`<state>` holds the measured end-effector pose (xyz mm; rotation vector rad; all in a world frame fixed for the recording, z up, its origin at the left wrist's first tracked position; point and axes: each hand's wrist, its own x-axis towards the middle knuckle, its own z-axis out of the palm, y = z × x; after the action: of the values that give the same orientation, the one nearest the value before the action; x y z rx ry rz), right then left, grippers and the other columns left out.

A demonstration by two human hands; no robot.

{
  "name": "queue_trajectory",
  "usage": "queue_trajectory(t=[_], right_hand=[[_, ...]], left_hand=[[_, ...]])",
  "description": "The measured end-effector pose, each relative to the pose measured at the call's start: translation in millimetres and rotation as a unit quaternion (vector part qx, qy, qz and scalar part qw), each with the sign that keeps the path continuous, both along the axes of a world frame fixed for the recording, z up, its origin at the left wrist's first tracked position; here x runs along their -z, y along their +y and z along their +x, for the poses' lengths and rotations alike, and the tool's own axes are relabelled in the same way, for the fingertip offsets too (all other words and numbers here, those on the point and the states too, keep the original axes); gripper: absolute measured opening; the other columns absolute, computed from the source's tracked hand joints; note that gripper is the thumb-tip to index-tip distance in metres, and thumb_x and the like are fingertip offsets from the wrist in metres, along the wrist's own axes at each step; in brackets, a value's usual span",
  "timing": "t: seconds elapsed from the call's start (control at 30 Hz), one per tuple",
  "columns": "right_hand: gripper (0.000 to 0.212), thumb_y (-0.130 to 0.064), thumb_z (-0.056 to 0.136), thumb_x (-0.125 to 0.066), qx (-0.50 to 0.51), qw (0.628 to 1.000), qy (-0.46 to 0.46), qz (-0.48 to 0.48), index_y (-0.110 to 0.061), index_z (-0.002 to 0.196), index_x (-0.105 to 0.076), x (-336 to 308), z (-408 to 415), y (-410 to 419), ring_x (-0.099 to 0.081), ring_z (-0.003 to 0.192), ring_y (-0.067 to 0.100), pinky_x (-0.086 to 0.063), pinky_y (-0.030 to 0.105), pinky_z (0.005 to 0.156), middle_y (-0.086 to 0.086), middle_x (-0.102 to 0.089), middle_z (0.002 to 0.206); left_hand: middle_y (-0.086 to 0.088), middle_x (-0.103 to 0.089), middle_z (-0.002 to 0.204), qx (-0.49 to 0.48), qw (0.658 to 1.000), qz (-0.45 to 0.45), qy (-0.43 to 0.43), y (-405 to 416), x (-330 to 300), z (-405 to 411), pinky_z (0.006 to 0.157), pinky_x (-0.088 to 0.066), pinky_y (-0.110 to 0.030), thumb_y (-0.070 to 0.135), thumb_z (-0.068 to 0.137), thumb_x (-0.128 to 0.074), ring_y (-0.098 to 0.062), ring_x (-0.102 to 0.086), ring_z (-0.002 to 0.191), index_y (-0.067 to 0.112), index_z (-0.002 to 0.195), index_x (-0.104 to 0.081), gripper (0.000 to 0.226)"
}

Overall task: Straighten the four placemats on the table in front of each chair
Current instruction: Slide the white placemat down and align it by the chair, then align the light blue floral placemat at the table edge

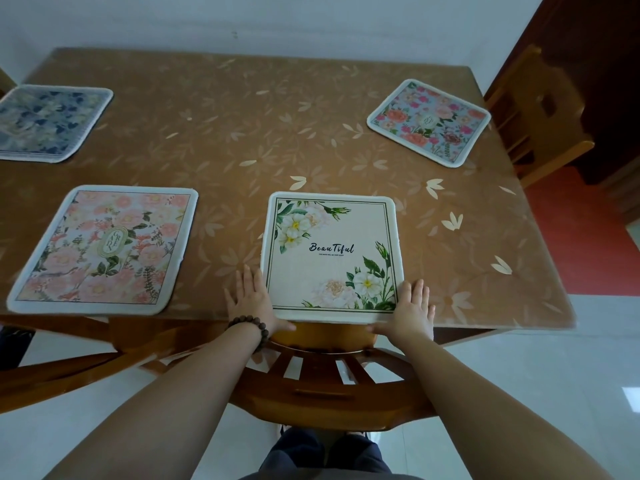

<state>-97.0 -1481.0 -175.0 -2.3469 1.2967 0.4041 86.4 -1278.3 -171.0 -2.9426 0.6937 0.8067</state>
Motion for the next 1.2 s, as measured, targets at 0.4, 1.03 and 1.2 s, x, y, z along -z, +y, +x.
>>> queue_trajectory(t=[0.4, 1.03, 1.2], right_hand=[[0.053, -0.039, 0.083, -0.064, 0.04, 0.993, -0.104, 0.05, -0.018, 0.128, -0.048, -59, -18, -41, -0.042, 0.127, 0.025, -0.041, 0.046, 0.102, 0.008, -0.039, 0.145], [0.04, -0.028, 0.095, -0.048, 0.159, 0.955, -0.187, -0.165, -0.016, 0.134, -0.05, -125, -188, -143, -0.023, 0.141, 0.026, -0.022, 0.045, 0.113, 0.01, -0.037, 0.149], [0.042, -0.027, 0.096, -0.047, 0.156, 0.956, -0.199, -0.15, -0.016, 0.136, -0.046, -111, -238, -201, -0.02, 0.142, 0.024, -0.021, 0.041, 0.114, 0.008, -0.035, 0.15]], left_hand=[[-0.001, -0.026, 0.152, 0.111, 0.989, -0.085, -0.04, -43, -48, -2, 0.111, -0.02, -0.05, 0.064, 0.085, -0.037, -0.023, -0.019, 0.139, 0.017, 0.145, -0.022, 0.078], [-0.006, -0.02, 0.155, 0.311, 0.921, -0.222, -0.079, -262, -107, -145, 0.113, -0.016, -0.047, 0.054, 0.09, -0.039, -0.025, -0.014, 0.142, 0.02, 0.147, -0.018, 0.07], [-0.004, -0.022, 0.155, 0.317, 0.918, -0.223, -0.088, -324, -99, -199, 0.112, -0.019, -0.049, 0.055, 0.089, -0.038, -0.023, -0.016, 0.141, 0.021, 0.146, -0.02, 0.069]])
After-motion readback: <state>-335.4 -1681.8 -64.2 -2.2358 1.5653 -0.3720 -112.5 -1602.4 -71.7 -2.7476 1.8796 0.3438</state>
